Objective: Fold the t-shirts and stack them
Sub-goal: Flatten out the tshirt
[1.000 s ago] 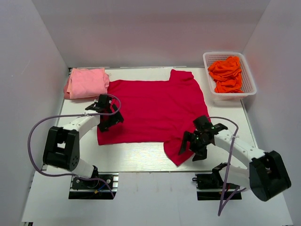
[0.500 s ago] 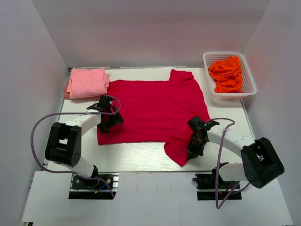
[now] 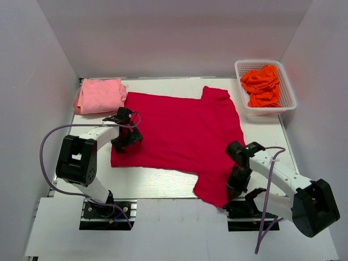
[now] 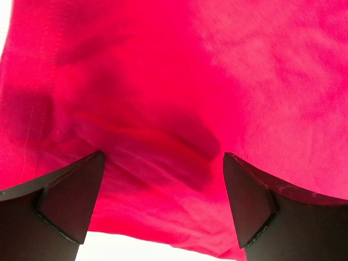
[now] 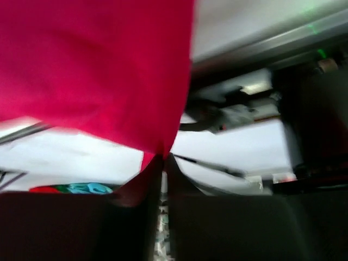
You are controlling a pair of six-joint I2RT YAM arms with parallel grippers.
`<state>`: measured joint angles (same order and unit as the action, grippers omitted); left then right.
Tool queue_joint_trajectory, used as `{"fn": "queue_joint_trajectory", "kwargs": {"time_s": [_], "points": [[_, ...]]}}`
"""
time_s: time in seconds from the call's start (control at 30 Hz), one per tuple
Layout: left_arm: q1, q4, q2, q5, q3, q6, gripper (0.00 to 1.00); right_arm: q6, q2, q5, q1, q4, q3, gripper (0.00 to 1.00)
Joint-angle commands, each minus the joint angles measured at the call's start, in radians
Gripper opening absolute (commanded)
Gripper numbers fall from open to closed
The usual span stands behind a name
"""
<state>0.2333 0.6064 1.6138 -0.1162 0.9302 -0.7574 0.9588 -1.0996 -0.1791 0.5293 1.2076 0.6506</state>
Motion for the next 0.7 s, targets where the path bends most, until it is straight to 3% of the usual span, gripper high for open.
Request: {"fn": "queue_joint_trajectory", "kwargs": {"time_s": [0.0,0.13,0.3,0.37,0.4,0.47,0.53,0.67], "points": [[-0.003,0.094,0.034,-0.056,0.028,-0.011,1.00,0.072,0.000,-0.022,-0.005,0.096,-0.074,0.18],[-0.003,0.145,0.023,-0.065,0.087,-0.011,1.00,0.110,-0.011,0.001,-0.003,0.050,-0.094,0.54],[0.006,0.164,-0.051,-0.079,0.169,0.012,1.00,0.144,0.032,0.016,0.009,0.057,-0.049,0.68],[0.006,0.178,-0.064,-0.079,0.197,0.012,1.00,0.136,0.066,0.061,0.008,0.003,0.091,0.79],[0.006,0.190,-0.074,-0.079,0.226,0.027,1.00,0.115,0.052,0.152,0.006,0.010,0.137,0.87],[0.006,0.181,-0.074,-0.079,0.251,0.041,1.00,0.045,-0.020,0.337,0.009,0.055,0.370,0.90],[0.006,0.181,-0.065,-0.079,0.289,0.069,1.00,-0.044,-0.120,0.490,0.003,0.079,0.502,0.90],[0.006,0.171,-0.031,-0.092,0.358,0.108,1.00,-0.173,-0.328,0.618,-0.008,-0.003,0.699,0.90]]}}
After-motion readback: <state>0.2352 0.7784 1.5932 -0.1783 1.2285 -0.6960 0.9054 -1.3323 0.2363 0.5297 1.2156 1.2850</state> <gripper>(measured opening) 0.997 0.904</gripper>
